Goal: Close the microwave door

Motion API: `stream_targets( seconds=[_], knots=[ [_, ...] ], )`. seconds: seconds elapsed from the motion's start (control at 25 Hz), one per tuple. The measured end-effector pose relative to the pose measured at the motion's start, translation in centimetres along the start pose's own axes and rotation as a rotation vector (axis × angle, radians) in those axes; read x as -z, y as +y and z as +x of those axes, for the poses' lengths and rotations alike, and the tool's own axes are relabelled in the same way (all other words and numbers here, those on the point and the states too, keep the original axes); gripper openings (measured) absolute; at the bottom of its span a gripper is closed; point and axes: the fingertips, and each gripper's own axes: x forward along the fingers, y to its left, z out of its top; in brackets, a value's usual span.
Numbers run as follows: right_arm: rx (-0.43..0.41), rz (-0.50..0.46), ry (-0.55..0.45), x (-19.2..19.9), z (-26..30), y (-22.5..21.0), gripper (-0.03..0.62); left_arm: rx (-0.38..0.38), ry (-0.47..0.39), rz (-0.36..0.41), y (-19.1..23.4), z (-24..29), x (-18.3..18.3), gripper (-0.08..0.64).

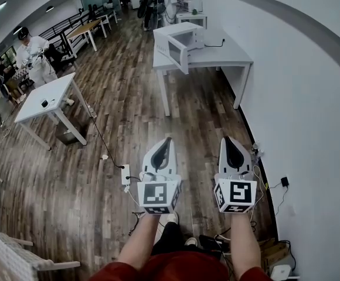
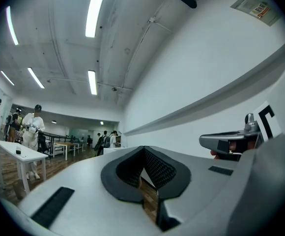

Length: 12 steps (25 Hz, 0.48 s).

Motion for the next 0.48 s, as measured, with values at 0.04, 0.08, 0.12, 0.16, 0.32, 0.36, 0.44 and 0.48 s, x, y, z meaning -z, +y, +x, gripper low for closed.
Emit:
stream_targets(
  seconds=[0.04,0.08,0.12,0.16,0.32,0.36,0.44,0.48],
  knots=[
    [0.0,-0.001,0.001,0.2,0.6,0.0,0.026,0.0,0.001,-0.001,0.3,0.5,0.2,0.026],
    [-0.001,-0.003,0.003,0.4,1.3,0.1,0.026,-0.001,0.001,-0.003,0.8,1.0,0.5,0.026],
    [-0.002,-0.005,0.006,0.7,2.0,0.2,0.026,-0.003,0.002,-0.005,1.3,1.5,0.8,0.026],
    [-0.004,-0.007,0.009,1.0,2.9,0.4,0.026,-0.004,0.004,-0.008,1.9,2.1,1.1,0.026],
    [-0.003,-0.001,0.014,1.9,6.4,0.9,0.026,0.0,0.007,-0.009,4.1,4.5,2.1,0.026],
    [-0.005,0.002,0.012,2.0,7.4,1.1,0.026,0.0,0.008,-0.011,4.8,5.2,2.3,0.027],
    [-0.004,0.008,0.011,2.2,9.4,1.6,0.026,-0.003,0.011,-0.016,6.3,6.5,2.6,0.026],
    [-0.001,0.01,0.01,2.3,10.4,1.8,0.026,-0.002,0.011,-0.018,7.1,7.2,2.6,0.026]
  ],
)
